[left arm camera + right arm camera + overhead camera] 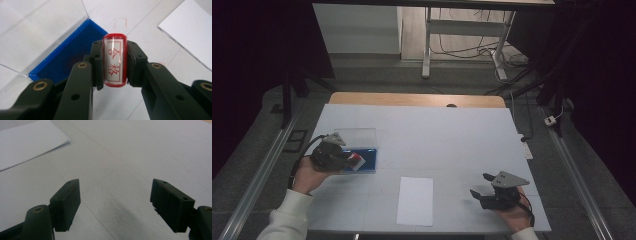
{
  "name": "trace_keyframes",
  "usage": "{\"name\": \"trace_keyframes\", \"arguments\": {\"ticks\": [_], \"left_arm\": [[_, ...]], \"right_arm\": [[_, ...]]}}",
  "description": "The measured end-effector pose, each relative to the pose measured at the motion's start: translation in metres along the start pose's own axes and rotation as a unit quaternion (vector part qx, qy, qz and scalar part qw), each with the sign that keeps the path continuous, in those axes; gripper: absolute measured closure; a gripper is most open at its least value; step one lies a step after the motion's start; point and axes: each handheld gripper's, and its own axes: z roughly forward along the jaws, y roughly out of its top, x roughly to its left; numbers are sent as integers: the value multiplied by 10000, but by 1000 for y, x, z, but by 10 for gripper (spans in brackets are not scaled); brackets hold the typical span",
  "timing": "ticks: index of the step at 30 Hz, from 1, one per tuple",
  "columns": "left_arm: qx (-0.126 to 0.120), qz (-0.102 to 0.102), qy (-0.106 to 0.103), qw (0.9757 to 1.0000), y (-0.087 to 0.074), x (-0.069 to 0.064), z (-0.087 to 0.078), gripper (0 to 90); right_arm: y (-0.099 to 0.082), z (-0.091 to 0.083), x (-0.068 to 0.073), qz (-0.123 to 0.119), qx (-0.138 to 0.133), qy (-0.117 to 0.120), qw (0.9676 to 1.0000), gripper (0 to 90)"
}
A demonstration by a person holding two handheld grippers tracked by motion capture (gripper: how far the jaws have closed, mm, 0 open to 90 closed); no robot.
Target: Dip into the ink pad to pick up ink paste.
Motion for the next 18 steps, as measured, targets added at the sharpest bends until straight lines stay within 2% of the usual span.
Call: {"name": "trace_keyframes", "arguments": {"ticks": [9, 12, 18], "left_arm": [[-174, -13, -158, 9997, -3, -4, -5, 702], [-220, 94, -188, 9995, -1, -11, -7, 702], [-327, 241, -393, 9984, 5, -23, -5, 702]], "right_arm": [[0, 0, 1, -12, 33, -3, 10000, 237], [0, 0, 1, -37, 34, -48, 10000, 237], [-1, 0, 1, 3, 3, -13, 10000, 237]]}}
